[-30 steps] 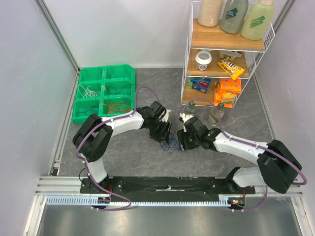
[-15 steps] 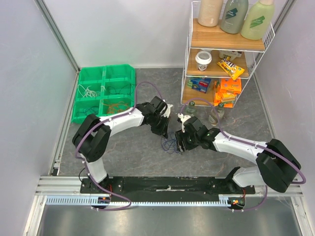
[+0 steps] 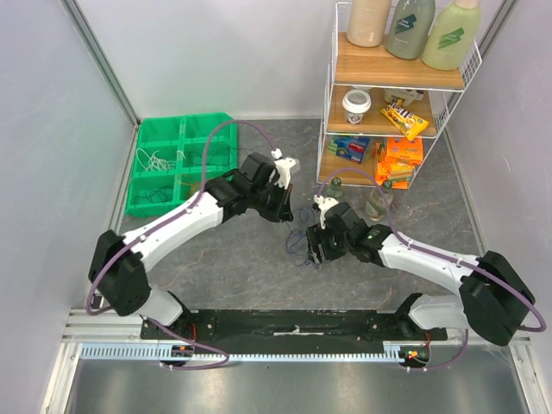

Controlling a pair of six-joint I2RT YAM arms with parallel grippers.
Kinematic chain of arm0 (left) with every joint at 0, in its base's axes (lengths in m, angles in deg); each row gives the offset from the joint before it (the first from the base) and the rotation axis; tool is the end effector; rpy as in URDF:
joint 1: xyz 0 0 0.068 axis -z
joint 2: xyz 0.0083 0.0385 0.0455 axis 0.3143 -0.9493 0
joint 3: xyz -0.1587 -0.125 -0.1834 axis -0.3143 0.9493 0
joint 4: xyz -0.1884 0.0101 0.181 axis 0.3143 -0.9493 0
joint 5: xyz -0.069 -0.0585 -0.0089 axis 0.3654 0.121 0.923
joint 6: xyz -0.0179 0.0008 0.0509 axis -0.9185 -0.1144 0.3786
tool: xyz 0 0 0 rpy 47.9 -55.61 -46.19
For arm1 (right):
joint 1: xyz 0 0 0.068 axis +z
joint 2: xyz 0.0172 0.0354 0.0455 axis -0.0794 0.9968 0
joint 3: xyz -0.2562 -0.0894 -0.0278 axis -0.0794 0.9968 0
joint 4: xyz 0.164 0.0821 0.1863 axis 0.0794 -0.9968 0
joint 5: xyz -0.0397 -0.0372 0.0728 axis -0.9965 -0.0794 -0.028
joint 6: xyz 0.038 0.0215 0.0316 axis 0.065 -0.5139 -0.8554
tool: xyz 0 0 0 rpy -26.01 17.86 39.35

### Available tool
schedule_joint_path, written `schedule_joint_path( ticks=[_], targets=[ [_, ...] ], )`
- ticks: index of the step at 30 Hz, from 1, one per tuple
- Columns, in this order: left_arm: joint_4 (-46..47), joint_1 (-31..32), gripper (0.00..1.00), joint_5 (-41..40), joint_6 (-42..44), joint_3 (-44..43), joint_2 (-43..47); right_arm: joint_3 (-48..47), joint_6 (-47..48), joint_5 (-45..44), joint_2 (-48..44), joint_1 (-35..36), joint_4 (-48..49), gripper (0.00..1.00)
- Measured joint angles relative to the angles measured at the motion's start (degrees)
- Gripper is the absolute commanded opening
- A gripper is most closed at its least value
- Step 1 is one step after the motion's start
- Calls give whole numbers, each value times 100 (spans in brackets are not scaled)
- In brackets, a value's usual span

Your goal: Untangle the cables

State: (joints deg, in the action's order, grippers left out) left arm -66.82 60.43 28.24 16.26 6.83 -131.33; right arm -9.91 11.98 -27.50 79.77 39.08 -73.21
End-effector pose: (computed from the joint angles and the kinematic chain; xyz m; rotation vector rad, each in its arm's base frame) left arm 0.2390 -0.2307 0.2799 0.7393 2.4087 -0.8130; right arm 0.1777 0.1726 0.1858 -0.3905 2.5380 0.5882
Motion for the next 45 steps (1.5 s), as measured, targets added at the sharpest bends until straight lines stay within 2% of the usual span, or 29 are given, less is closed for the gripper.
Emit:
schedule_joint_path(
  ticks=[5, 12, 24, 33, 45],
  targets=[
    [-24, -35, 2, -472, 168, -343, 597, 0, 0, -111, -254, 0, 4, 79],
    [44, -79, 2, -1064, 203, -916, 914, 0, 0, -210, -297, 0, 7, 79],
    [103, -157, 2, -1593, 251, -1056, 1139, 0, 0, -417, -479, 0, 2, 79],
    [127, -203, 2, -1617, 249, -1305, 1250, -74, 74, -391, -479, 0, -20, 81],
    [297, -229, 2, -1161, 175, -1484, 1329, -905, 299, -238, -476, 0, -46, 82]
  ],
)
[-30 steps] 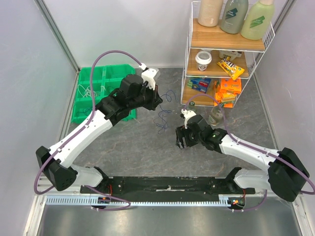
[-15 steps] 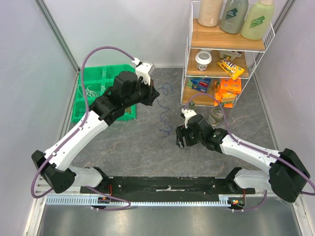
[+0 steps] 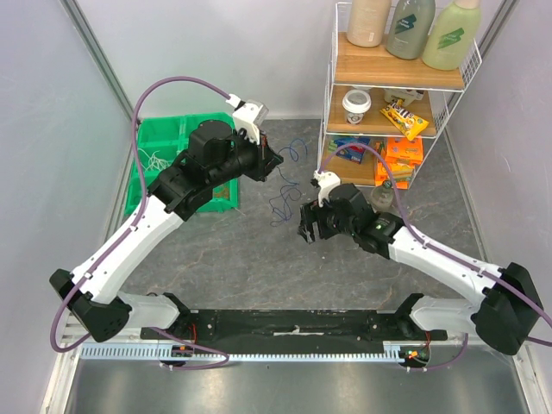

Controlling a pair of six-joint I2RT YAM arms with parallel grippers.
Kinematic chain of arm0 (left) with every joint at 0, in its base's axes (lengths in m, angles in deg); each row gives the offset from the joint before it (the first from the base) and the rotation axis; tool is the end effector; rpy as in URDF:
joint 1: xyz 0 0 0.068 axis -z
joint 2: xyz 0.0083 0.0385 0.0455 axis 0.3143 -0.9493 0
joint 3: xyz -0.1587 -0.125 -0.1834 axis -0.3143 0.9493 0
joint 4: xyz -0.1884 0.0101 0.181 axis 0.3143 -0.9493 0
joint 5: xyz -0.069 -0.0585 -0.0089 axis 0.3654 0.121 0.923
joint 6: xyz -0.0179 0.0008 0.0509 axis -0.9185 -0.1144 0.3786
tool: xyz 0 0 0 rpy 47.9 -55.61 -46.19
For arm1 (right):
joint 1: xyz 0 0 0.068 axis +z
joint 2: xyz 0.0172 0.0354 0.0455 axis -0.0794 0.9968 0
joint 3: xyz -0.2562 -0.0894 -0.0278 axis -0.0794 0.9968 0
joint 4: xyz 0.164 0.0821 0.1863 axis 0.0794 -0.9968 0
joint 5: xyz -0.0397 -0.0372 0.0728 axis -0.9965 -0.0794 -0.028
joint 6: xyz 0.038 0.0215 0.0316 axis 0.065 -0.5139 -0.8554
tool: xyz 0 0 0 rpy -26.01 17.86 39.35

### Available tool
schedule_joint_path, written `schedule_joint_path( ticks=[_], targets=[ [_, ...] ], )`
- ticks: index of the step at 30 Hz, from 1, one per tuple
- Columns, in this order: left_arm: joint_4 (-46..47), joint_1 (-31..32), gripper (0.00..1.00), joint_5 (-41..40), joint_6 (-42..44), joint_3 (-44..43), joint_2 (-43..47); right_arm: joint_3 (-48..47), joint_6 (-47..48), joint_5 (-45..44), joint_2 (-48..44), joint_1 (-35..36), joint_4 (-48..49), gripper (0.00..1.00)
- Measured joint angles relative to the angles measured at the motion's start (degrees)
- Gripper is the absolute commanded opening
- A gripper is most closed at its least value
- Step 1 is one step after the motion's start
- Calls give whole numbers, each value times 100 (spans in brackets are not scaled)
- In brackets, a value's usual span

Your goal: Untangle the cables

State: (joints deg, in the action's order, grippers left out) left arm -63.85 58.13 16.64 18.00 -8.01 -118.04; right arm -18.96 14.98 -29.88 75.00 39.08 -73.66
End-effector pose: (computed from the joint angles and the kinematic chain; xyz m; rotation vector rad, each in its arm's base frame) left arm 0.2146 -0.1838 0.4393 0.5186 1.8530 -0.7348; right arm 0.1883 0.1806 0.2553 -0.3998 2.2865 0.6536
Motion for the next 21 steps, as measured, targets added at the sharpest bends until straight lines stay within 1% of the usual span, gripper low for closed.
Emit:
schedule_joint_path(
  ticks=[11, 16, 17, 19, 21],
  targets=[
    [-9, -11, 2, 334, -149, -81, 83, -859, 46, -133, 101, 0, 7, 79],
    [-20, -11, 2, 498, -238, -155, 138, -1574, 203, -205, 175, 0, 7, 75],
    [-17, -11, 2, 544, -267, -160, 146, -1759, 245, -243, 199, 0, 13, 74],
    [-22, -11, 2, 629, -328, -160, 155, -2022, 328, -271, 214, 0, 52, 64],
    [-22, -11, 2, 664, -389, -160, 155, -2234, 428, -269, 214, 0, 96, 48]
  ],
)
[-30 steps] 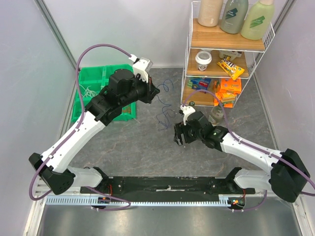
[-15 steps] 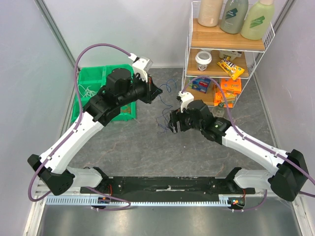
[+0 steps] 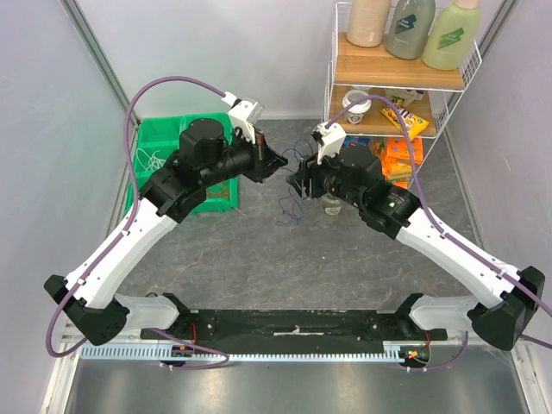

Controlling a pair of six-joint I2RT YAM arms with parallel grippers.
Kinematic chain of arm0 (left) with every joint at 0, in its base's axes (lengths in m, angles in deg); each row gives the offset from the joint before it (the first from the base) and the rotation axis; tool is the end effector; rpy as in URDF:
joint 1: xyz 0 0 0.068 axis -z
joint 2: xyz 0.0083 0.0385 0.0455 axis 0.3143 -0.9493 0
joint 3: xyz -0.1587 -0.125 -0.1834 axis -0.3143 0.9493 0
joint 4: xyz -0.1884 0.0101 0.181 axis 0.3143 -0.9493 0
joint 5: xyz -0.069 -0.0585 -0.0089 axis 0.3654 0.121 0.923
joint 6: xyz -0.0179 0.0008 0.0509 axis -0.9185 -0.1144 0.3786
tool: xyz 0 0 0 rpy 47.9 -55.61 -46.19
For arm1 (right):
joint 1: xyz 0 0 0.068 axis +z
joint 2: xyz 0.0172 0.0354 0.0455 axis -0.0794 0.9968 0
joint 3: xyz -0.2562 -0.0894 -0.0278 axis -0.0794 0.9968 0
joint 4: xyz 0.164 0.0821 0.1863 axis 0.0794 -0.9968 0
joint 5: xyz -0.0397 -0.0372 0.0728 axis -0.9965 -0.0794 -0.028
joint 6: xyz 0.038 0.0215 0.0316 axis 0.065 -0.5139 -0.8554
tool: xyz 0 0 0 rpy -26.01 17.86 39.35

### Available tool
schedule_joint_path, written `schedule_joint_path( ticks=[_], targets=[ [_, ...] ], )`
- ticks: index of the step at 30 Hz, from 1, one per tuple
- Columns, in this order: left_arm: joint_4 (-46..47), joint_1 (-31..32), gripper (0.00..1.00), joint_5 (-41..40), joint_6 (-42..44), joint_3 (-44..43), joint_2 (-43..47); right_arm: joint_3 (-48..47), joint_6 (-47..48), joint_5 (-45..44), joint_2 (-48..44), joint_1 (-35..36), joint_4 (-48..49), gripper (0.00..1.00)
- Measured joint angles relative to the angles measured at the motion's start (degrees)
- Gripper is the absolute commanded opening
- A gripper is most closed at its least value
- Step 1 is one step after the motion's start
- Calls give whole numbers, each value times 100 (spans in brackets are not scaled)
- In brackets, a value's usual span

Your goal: Untangle the cables

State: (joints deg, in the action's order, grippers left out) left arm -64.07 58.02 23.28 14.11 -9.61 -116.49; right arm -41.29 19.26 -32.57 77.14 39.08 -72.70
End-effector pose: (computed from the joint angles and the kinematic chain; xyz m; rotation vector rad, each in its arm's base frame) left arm 0.2030 -0.1788 0.4553 0.5351 1.8200 -0.8954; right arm 0.2077 0.1968 0.3827 -0.3765 1.8974 0.7366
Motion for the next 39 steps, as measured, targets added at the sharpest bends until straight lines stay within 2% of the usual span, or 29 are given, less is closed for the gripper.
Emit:
schedule_joint_path(
  ticks=[3, 4, 5, 6, 8, 9, 10, 13, 16, 19, 21, 24, 28, 33, 37, 39],
  targets=[
    [0, 0, 2, 72, -63, 0, 0, -103, 81, 26, 0, 0, 57, 16],
    [0, 0, 4, 76, -85, 0, 0, -107, 87, 39, 0, 0, 57, 0],
    [0, -7, 19, 76, -109, 0, 0, -107, 66, 79, 0, 0, 35, 0],
    [0, -20, 41, 79, -131, 0, 0, -107, 11, 133, 0, 0, 2, 0],
    [-4, -61, 68, 87, -166, 0, 0, -125, -20, 192, 0, 0, -79, 0],
    [-24, -105, 76, 101, -249, 0, 0, -142, -44, 223, 0, 0, -120, 0],
    [-28, -140, 78, 120, -240, 2, 0, -164, -83, 258, 0, 0, -160, 0],
    [57, -367, 79, 385, -350, 170, 42, -269, -205, 306, 0, -2, -275, 0],
    [245, -708, 62, 837, -511, 931, 310, -374, -334, 378, -7, -26, -308, 0],
    [365, -903, 59, 1196, -647, 1784, 527, -461, -450, 457, -13, -44, -345, 0],
    [380, -907, 66, 1480, -669, 2194, 544, -522, -533, 463, -13, -55, -396, 0],
    [433, -901, 81, 1775, -669, 2638, 507, -608, -629, 442, -15, -70, -472, 0],
    [522, -898, 83, 2009, -664, 3069, 332, -793, -717, 365, -15, -81, -616, 0],
    [680, -772, 84, 2129, -667, 3209, -243, -1082, -752, 282, -15, -81, -697, 0],
    [1099, -590, 60, 2024, -691, 3189, -619, -1145, -752, 264, -15, -81, -697, 0],
    [1233, -557, 54, 1843, -737, 3064, -981, -1145, -752, 264, -15, -81, -704, 0]
  ],
)
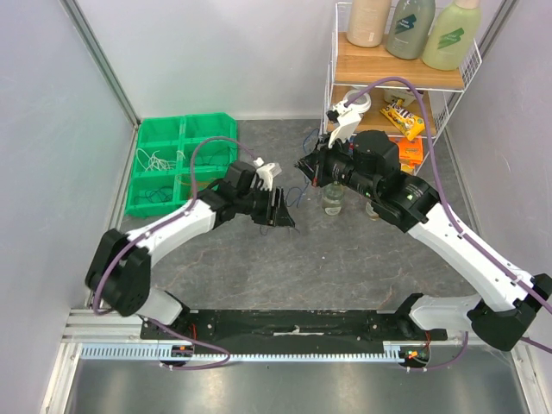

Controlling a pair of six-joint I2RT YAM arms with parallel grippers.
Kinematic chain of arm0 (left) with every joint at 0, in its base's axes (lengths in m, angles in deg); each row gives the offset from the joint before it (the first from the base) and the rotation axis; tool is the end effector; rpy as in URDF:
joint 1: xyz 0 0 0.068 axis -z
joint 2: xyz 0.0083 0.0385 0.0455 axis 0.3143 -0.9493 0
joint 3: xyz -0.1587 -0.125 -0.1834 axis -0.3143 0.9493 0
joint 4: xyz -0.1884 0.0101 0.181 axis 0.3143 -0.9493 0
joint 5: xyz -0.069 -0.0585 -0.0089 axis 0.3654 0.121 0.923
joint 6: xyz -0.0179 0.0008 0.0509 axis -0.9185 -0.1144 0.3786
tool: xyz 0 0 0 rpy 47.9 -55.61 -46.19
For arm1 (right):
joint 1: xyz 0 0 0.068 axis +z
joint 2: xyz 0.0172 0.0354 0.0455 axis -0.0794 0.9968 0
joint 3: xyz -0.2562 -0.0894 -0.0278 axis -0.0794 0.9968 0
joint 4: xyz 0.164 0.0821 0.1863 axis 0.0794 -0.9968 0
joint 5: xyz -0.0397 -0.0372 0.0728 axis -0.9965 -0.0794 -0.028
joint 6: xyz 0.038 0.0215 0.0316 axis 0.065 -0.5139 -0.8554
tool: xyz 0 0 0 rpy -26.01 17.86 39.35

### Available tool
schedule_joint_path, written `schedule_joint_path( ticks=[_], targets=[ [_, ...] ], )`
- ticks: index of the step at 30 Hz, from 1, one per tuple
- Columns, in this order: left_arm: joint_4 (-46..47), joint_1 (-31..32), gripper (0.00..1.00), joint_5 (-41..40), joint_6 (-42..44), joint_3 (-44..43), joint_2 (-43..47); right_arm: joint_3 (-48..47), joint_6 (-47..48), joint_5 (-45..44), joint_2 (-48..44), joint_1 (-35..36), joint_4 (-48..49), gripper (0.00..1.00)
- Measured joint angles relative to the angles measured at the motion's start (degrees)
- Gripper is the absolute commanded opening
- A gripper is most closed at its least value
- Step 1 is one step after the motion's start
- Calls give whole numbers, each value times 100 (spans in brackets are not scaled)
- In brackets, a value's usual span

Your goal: Untangle the cables

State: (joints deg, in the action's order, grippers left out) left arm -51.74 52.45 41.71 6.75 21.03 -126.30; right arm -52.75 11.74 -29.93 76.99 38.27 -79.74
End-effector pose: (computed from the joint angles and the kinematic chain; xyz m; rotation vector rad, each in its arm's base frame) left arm 0.2447 -0.1882 0.2481 0.5084 2.3920 -1.1257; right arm 0.1992 0.1857 0.4396 -0.2639 1.8601 0.8883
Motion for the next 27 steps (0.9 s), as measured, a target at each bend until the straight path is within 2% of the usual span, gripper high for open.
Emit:
schedule_joint_path(
  ticks=[2, 5, 6, 9, 17, 18, 19, 20, 23, 27],
  targets=[
    [74, -2, 39, -138, -35, -157, -376, 0, 0, -2, 0, 0, 0, 0],
    [212, -2, 11, -485, -122, -337, -927, 0, 7, -24, 0, 0, -31, 0],
    [192, -4, 6, -627, -153, -339, -1005, -9, 17, -63, 0, 0, -63, 0],
    [96, -4, 2, -1071, -188, -297, -1054, -94, 76, -197, 0, 0, -262, 0],
    [-236, -31, 2, -1792, -170, 623, -413, -396, 339, -778, -155, 0, -542, 0],
    [-313, -31, 4, -1801, -164, 761, -258, -404, 350, -807, -192, 0, -551, 0],
    [-365, -31, 10, -1790, -155, 881, -76, -409, 361, -826, -229, 0, -555, 0],
    [-417, -28, 23, -1770, -136, 979, 120, -415, 365, -841, -256, -9, -564, 0],
    [-476, -28, 93, -1565, 26, 1075, 782, -426, 367, -844, -262, -9, -573, 0],
    [-197, -28, 95, -1110, 129, 866, 1401, -426, 365, -835, -249, -9, -599, 0]
  ],
)
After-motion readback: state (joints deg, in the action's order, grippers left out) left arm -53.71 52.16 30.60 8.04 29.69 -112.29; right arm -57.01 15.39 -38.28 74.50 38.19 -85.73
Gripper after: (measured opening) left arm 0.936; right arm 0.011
